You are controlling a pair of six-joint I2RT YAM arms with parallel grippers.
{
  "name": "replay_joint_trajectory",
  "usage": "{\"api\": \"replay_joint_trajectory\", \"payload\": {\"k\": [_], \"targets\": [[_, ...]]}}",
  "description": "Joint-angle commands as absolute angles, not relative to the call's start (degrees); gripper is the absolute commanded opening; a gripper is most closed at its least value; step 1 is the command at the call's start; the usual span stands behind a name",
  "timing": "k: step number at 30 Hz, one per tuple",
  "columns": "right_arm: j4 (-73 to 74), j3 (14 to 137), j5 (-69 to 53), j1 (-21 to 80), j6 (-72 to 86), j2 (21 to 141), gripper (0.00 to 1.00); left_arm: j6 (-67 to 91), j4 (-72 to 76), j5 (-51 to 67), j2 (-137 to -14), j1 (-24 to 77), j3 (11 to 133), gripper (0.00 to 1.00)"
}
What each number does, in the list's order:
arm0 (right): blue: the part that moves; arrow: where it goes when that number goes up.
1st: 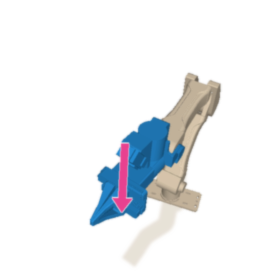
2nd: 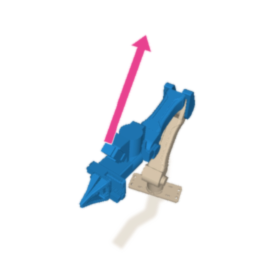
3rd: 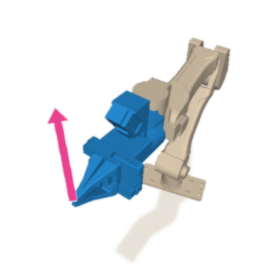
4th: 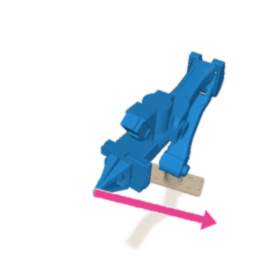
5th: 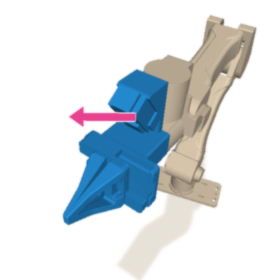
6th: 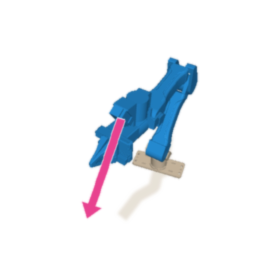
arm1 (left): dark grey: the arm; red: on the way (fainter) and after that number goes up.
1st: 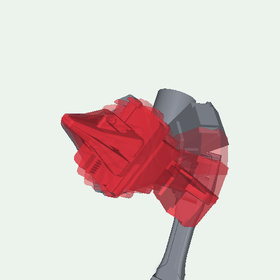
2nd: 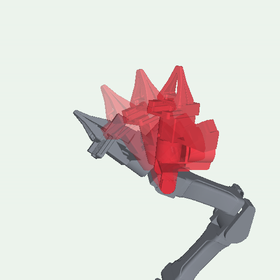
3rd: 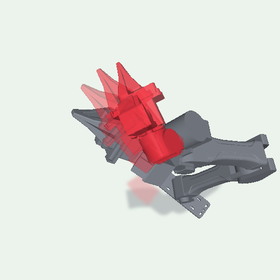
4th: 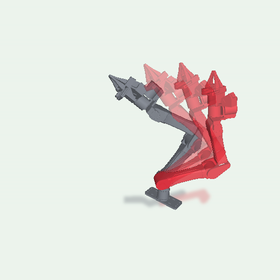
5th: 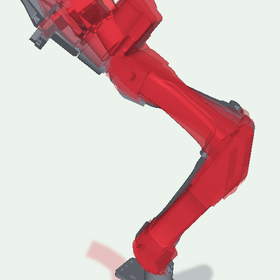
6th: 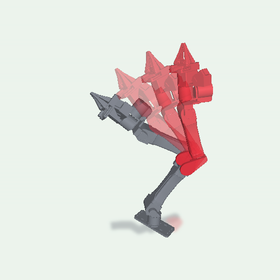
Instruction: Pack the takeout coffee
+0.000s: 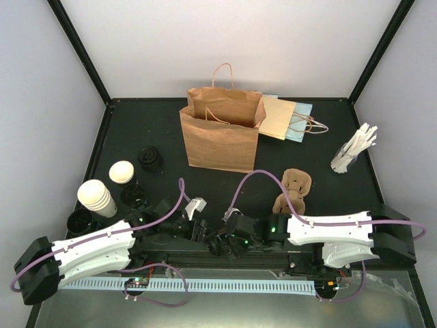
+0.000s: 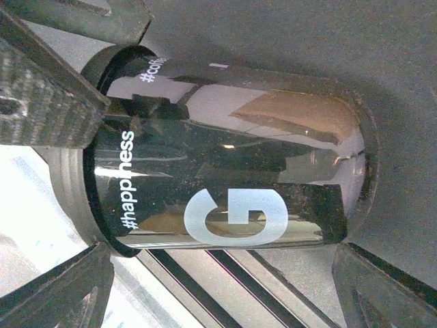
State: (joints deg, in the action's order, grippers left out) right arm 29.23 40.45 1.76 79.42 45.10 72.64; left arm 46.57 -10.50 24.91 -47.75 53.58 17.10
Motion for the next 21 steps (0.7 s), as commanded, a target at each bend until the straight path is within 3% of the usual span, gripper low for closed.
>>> {"api": "replay_joint_trajectory", "payload": {"k": [1,21], "targets": [[28.89,42.54,6.59,78.49,44.45,73.57,0.89,48.41,-7.58,26.34,-48.08,53.66,17.39,0.65],[25.40,39.70,0.82,63.38,35.77,72.06,0.86,46.88,-3.87,24.31,-52.94,48.16,21.71,0.64]]}}
